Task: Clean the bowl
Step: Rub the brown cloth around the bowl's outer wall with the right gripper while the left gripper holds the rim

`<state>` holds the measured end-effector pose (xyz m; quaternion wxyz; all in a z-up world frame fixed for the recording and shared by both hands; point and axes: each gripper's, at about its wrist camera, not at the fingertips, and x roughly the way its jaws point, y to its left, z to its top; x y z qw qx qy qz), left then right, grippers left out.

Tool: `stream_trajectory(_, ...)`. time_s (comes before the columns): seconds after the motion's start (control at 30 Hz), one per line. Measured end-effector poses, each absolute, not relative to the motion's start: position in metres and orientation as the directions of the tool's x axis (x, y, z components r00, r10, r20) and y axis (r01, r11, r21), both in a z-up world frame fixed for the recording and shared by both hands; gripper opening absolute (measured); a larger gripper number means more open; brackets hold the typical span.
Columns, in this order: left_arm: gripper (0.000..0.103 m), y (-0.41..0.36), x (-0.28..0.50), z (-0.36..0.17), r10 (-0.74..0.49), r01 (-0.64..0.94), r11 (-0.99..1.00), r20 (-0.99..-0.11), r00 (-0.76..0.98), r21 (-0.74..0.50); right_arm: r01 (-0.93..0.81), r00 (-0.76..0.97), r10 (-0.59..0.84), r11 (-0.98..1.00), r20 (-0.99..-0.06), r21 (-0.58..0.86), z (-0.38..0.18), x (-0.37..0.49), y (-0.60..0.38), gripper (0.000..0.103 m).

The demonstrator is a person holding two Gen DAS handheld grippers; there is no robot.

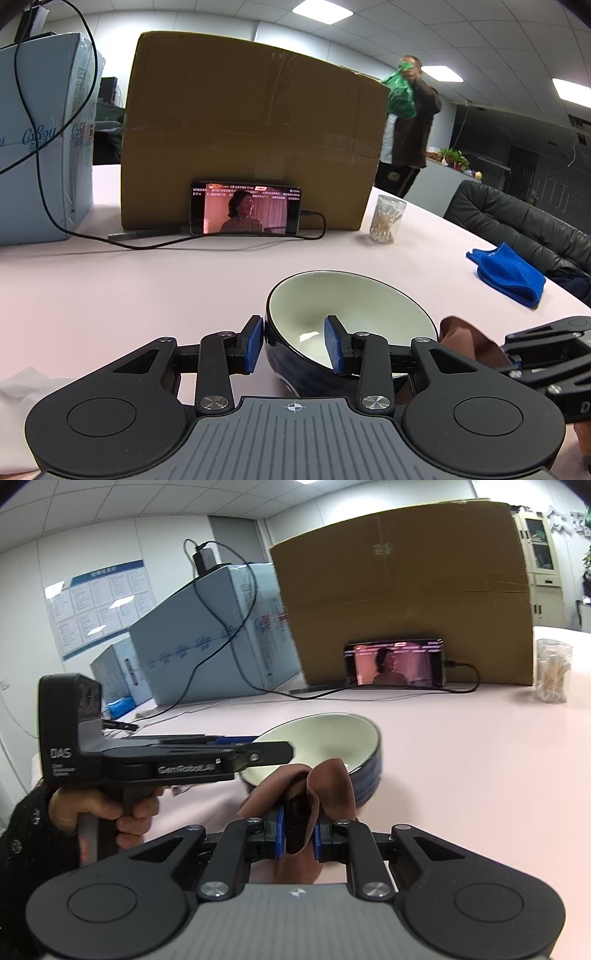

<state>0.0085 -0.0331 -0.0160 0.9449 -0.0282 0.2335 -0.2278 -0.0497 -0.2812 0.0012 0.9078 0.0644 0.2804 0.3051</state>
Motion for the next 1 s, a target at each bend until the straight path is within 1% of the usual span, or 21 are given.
stream_trajectory(0.27,0.035,-0.033,0.009,-0.016,-0.445,0.418,0.894,-0.428,0.787,-0.162,-0.478,0.697,0.556,0.831,-0.453,0.285,0.006,-0.048,-0.292,0.017)
stream_trajectory(0.37,0.035,-0.033,0.009,-0.016,-0.445,0.417,0.894,-0.428,0.787,-0.162,-0.444,0.725,0.521,0.853,-0.45,0.273,0.008,-0.045,-0.298,0.017)
stream_trajectory(0.7,0.035,-0.033,0.009,-0.016,-0.444,0.417,0.894,-0.428,0.787,-0.162,-0.514,0.66,0.591,0.806,-0.464,0.295,0.001,-0.047,-0.285,0.017)
stream_trajectory(0.9,0.035,-0.033,0.008,-0.016,-0.445,0.417,0.894,-0.427,0.787,-0.162,-0.475,0.696,0.541,0.84,-0.472,0.263,0.003,-0.045,-0.289,0.017)
stream_trajectory(1.0,0.035,-0.033,0.008,-0.016,-0.445,0.417,0.894,-0.428,0.787,-0.163,-0.471,0.695,0.544,0.838,-0.469,0.274,0.002,-0.044,-0.292,0.017)
